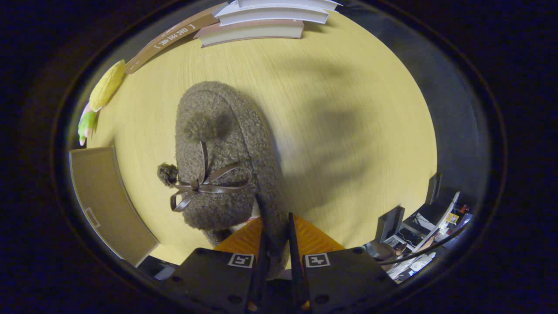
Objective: Open the storage box then place both shoes into the box .Put the left shoe in first, then the right shoe, with the right side of both shoes facing outward in a uniform manner.
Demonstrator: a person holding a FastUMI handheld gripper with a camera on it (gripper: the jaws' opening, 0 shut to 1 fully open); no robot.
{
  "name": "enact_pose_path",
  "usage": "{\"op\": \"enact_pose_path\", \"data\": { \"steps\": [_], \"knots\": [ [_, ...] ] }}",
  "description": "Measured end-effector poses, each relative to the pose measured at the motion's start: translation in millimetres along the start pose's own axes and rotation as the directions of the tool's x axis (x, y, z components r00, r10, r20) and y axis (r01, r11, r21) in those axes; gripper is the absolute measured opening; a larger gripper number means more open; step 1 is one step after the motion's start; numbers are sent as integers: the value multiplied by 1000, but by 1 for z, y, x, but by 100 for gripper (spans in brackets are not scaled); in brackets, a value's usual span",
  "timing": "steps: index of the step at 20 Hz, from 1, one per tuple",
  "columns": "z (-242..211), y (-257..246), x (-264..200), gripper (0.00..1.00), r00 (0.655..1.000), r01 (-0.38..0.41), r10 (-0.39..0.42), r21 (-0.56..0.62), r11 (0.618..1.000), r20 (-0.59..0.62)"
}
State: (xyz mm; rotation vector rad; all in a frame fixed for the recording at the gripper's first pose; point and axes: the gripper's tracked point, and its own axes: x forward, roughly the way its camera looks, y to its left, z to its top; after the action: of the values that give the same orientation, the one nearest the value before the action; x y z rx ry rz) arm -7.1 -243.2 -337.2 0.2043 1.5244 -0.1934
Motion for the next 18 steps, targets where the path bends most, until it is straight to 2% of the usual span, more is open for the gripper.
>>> {"op": "enact_pose_path", "data": {
  "steps": [3, 6, 9, 12, 18],
  "knots": [
    [1, 3, 0, 29, 1000, -29, 29, -8, 1000, 10],
    [0, 5, 0, 25, 999, -49, 49, -17, 999, 14],
    [-1, 4, 0, 19, 1000, -23, 23, -29, 999, -5],
    [-5, 3, -2, 8, 1000, 11, -12, -71, 997, -21],
    [-11, 3, -3, 6, 997, 70, -71, -59, 996, -12]
  ]
}}
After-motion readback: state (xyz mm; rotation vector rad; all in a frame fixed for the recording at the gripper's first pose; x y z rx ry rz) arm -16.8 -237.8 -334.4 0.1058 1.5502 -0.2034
